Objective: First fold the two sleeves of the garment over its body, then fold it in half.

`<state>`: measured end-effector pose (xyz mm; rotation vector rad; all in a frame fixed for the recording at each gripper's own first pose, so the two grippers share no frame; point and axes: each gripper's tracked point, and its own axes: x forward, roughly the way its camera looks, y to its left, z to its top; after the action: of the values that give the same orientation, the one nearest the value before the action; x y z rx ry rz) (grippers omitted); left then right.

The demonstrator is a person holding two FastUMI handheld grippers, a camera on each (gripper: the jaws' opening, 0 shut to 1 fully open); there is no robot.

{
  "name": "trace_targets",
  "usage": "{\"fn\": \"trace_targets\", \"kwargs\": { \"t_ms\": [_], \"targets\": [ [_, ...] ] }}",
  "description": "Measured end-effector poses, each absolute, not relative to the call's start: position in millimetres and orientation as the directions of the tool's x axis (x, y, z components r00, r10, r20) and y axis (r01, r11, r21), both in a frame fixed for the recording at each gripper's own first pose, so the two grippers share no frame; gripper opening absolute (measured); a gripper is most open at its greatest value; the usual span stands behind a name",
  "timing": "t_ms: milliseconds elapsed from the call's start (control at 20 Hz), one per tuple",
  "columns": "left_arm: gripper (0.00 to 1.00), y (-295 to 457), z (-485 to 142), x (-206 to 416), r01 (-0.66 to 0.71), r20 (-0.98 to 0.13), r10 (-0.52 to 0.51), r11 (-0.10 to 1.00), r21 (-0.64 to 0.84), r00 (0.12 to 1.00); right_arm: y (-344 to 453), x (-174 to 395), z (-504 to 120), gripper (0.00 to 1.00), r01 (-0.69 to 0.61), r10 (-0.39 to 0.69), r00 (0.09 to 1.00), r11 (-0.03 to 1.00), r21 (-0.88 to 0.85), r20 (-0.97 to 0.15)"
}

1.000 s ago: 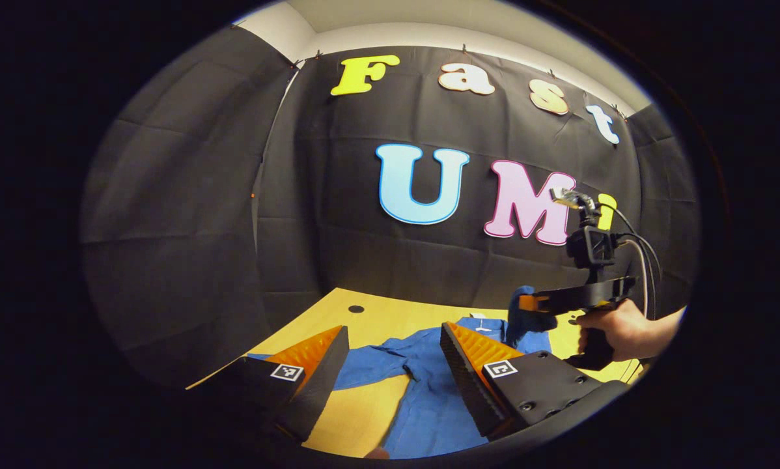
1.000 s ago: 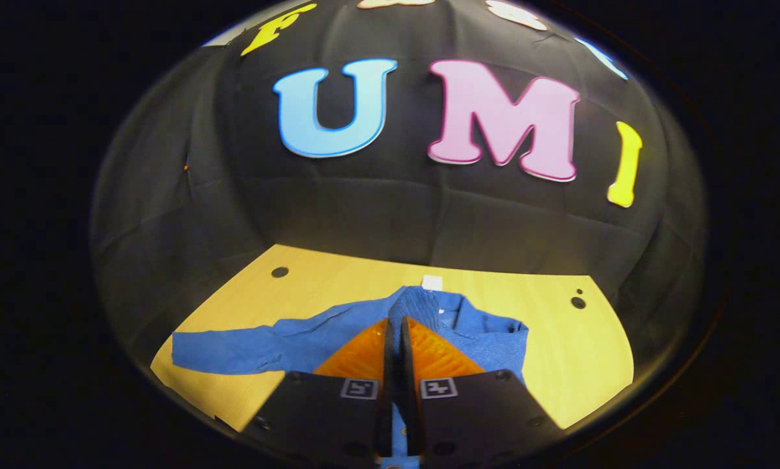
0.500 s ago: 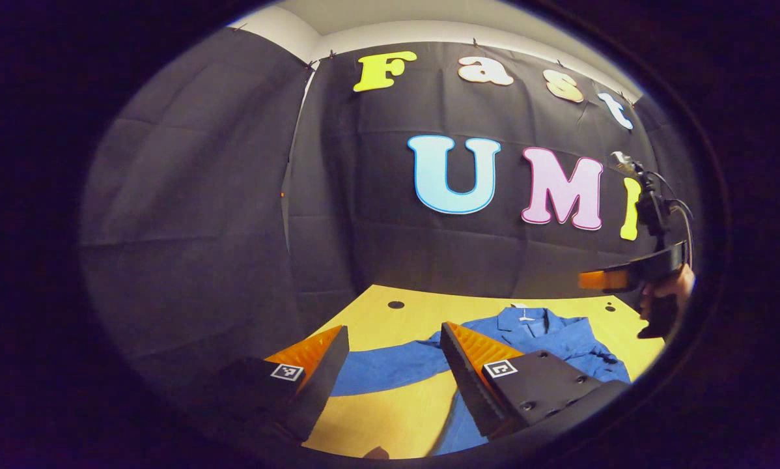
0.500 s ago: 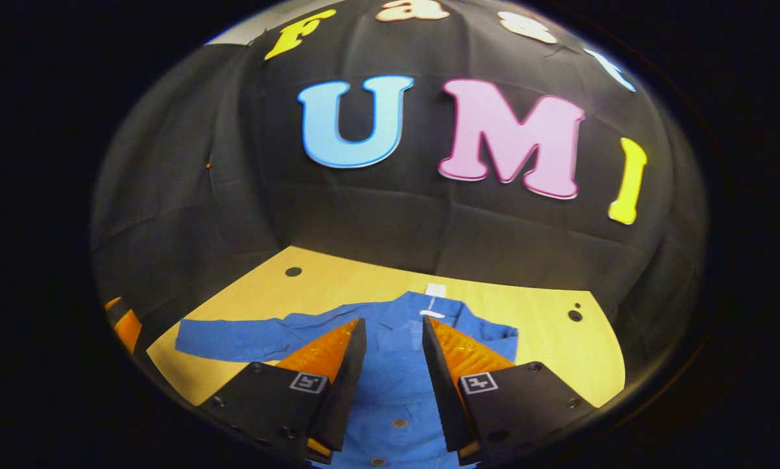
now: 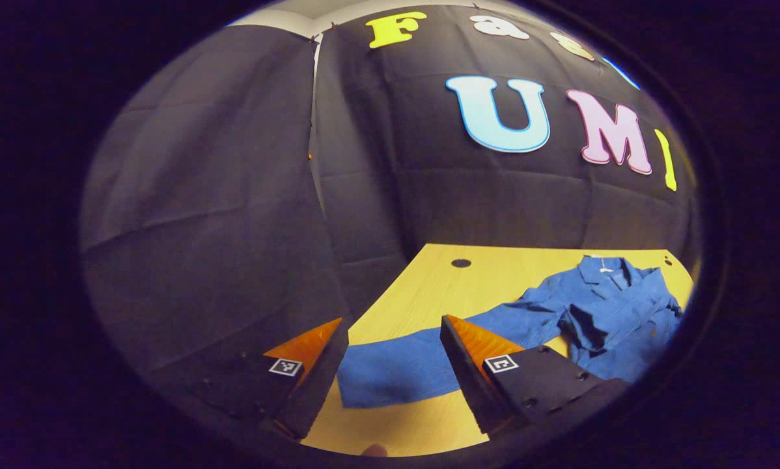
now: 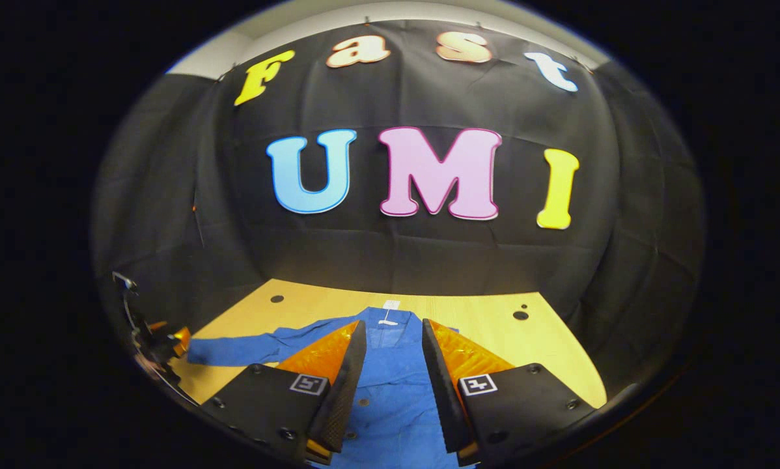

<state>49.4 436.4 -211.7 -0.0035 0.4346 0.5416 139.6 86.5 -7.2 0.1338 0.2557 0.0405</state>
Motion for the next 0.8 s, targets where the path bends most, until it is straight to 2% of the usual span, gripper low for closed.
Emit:
{"fn": "trace_targets", "kwargs": {
  "t_ms": [150, 400, 550, 750, 800],
  "targets": [
    [0.85, 449, -247, 66, -0.502, -0.460, 0.509, 0.852, 0.148, 0.727, 64, 133, -16, 0.59, 0.014, 0.011, 0.963, 0.996, 0.090, -0.268],
    [0.85, 463, -290, 67, -0.507, -0.597, 0.494, 0.846, 0.163, 0.632, 59, 135, -11, 0.59, 0.027, 0.001, 0.964, 0.995, 0.100, -0.266],
    [0.85, 461, -305, 65, -0.511, -0.648, 0.448, 0.853, 0.105, 0.616, 61, 136, -14, 0.59, 0.019, 0.010, 0.961, 0.995, 0.100, -0.276],
    [0.86, 461, -311, 67, -0.536, -0.646, 0.420, 0.844, 0.019, 0.637, 73, 140, -13, 0.59, -0.013, 0.046, 0.960, 0.993, 0.121, -0.277],
    [0.89, 460, -312, 65, -0.532, -0.646, 0.417, 0.846, 0.020, 0.639, 76, 140, -13, 0.59, -0.019, 0.053, 0.959, 0.992, 0.124, -0.278]
  ]
}}
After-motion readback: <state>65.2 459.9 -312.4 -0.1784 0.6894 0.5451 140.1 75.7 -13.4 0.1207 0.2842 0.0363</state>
